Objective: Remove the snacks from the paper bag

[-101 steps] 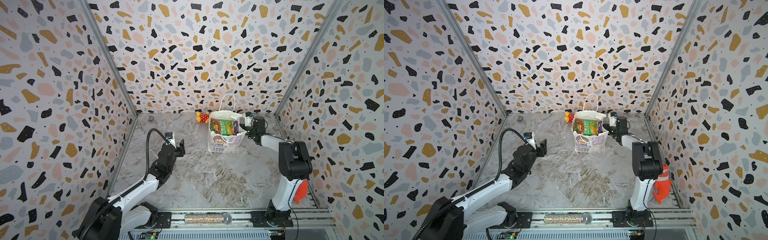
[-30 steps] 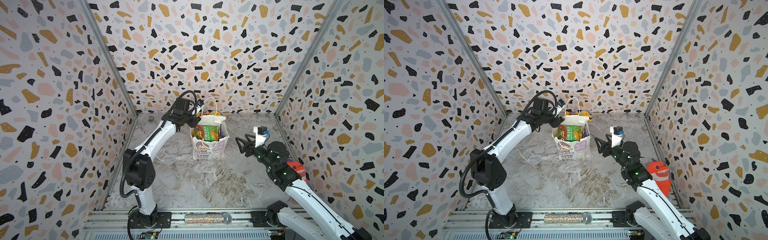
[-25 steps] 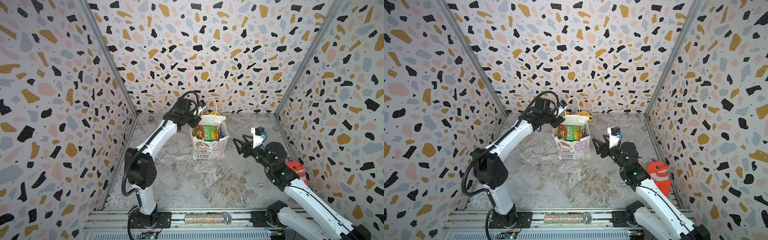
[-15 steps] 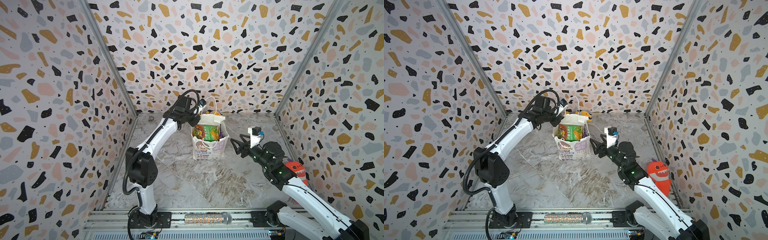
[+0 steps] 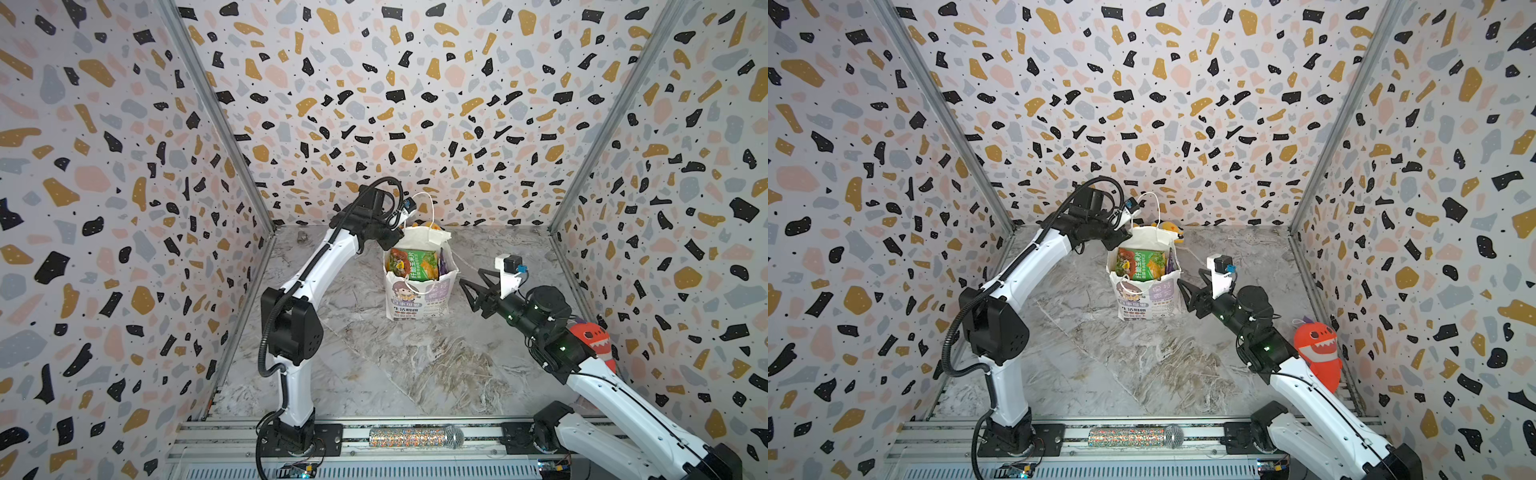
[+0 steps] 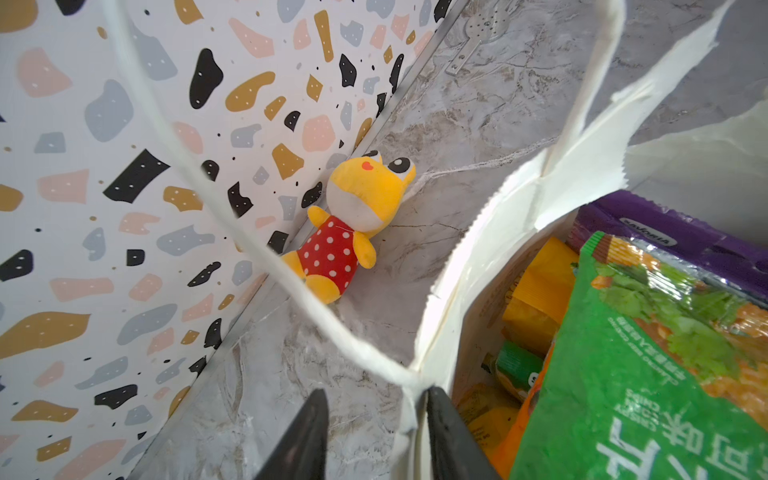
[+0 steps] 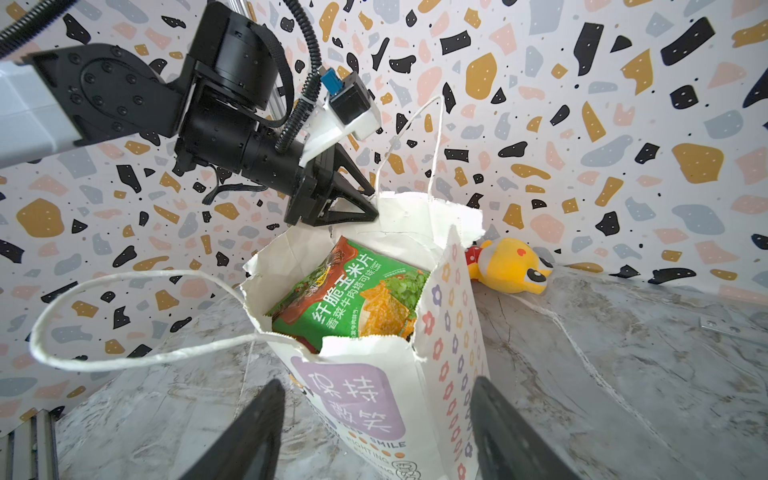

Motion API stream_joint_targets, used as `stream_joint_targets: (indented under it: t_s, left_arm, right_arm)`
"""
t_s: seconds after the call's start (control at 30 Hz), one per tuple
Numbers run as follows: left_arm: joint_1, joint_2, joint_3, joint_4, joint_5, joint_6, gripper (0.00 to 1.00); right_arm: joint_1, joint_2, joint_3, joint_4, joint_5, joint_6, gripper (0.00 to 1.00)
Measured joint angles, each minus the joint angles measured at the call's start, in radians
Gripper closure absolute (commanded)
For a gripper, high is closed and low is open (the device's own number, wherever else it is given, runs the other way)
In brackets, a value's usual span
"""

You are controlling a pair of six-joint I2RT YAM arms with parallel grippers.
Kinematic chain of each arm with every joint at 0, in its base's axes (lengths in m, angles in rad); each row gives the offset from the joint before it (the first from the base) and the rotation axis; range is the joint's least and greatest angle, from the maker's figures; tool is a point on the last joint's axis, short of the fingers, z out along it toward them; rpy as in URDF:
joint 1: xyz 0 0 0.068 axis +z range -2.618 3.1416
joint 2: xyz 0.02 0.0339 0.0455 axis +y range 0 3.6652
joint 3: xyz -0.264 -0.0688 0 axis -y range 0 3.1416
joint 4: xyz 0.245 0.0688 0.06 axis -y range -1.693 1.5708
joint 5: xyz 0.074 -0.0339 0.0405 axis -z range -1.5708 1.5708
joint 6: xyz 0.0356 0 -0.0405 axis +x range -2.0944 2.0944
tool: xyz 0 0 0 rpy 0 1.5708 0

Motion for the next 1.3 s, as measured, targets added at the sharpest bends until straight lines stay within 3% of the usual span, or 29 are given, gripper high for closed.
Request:
stream_joint_targets:
  t_s: [0.2,0.3,0.6,0.8,1.07,1.3]
  left_arm:
    - [0.0,0.01,0.002,-0.034,0.021,0.017,0.84]
    - [-0.001,0.01,0.002,-0.038,0.026,0.019,0.99]
    - [-0.002,0.0,-0.015,-0.027,0.031,0.006,1.0]
    - [-0.002,-0.066,-0.116,0.038,0.036,-0.016,1.0]
    - [-0.006,-0.085,-0.135,0.05,0.05,-0.041,1.0]
    - [-0.013,-0.13,-0.183,0.064,0.055,-0.064,1.0]
  right_arm:
    - [0.01,-0.022,0.0,-0.012,0.008,-0.004,0.29]
    - [0.016,-0.034,0.0,-0.024,0.013,-0.004,0.32]
    - [0.072,-0.061,-0.06,-0.101,0.018,0.026,0.42]
    - [0.093,-0.078,-0.212,-0.092,-0.006,0.108,0.76]
    - [0.177,0.169,-0.269,0.026,-0.019,0.231,0.89]
    - [0.212,0.386,-0.233,0.19,0.014,0.379,0.89]
